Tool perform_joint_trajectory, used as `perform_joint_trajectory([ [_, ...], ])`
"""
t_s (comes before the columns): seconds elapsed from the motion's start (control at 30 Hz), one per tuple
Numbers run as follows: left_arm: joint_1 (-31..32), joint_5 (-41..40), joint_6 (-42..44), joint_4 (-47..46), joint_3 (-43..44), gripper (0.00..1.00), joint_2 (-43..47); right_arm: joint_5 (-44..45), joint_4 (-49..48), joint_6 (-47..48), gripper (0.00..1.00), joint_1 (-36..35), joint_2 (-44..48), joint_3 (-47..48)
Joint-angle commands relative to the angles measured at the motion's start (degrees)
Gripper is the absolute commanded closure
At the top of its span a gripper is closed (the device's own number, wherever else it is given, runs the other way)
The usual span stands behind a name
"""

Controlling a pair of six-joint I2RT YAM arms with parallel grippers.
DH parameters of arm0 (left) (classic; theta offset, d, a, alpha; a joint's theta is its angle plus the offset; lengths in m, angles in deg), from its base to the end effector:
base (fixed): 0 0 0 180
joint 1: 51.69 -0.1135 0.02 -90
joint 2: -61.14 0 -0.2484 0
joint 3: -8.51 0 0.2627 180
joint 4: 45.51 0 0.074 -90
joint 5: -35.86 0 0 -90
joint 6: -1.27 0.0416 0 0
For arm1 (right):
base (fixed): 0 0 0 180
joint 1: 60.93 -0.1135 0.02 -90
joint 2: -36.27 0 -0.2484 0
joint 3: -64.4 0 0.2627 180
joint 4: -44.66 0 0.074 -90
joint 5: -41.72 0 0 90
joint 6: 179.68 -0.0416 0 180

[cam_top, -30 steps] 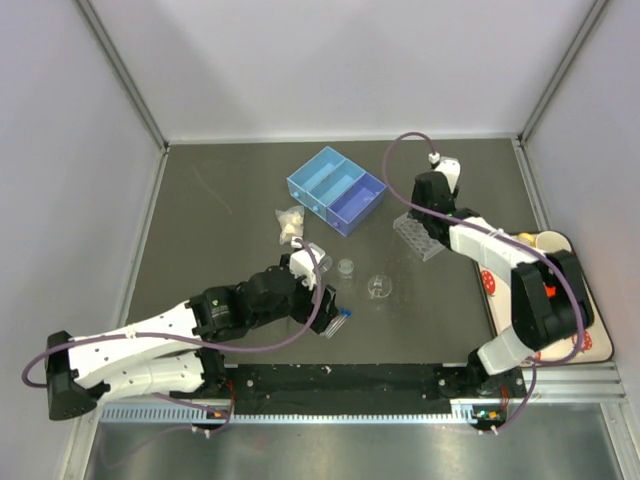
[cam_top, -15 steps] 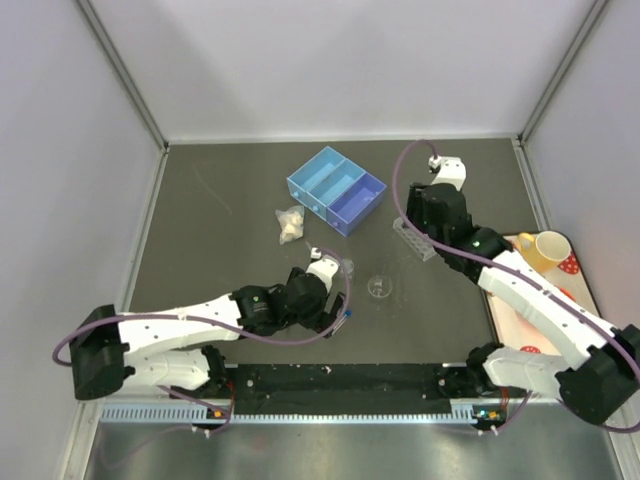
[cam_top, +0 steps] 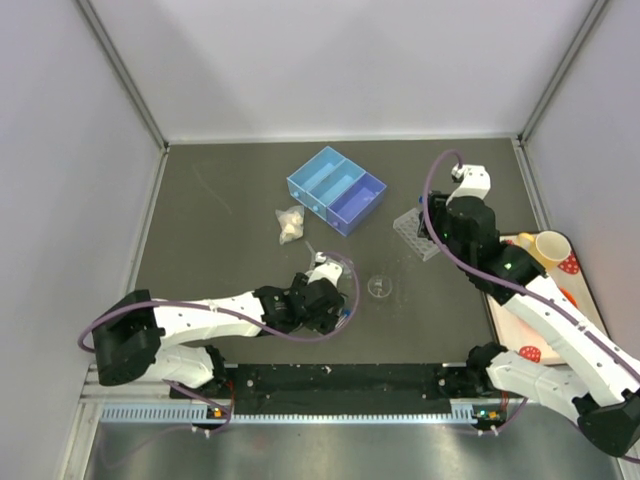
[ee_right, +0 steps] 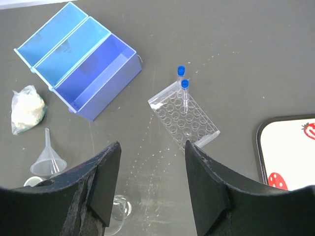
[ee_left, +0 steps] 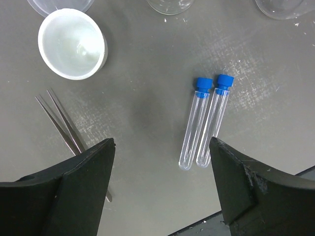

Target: Organize the chemistry lab equipment

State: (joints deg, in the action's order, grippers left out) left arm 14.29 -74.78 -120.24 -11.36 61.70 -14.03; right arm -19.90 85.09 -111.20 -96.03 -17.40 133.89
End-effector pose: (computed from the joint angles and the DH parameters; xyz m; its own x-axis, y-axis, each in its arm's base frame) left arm 0.1204 -0.2342 0.1615 -0.6931 0.3537 -0.6281 0.4839 0.8741 -0.0418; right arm 0.1964 0.1139 0.3392 -0.3728 0.1324 -0.9184 -0.0167 0.9886 0.1494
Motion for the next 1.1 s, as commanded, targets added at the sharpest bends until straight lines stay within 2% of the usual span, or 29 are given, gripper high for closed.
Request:
perform_joint_trajectory([
  [0.0, 0.3, -1.7, -0.8, -2.1, 0.3, 0.19, -0.8, -0.4, 0.4, 0.0, 0.45, -0.6, 1.4, -1.0],
  [1.07, 1.5, 0.5, -1.4, -5.4, -1.3, 0.27, -7.0, -1.7, -0.9, -1.1, 0.45, -0.6, 2.0, -5.1],
])
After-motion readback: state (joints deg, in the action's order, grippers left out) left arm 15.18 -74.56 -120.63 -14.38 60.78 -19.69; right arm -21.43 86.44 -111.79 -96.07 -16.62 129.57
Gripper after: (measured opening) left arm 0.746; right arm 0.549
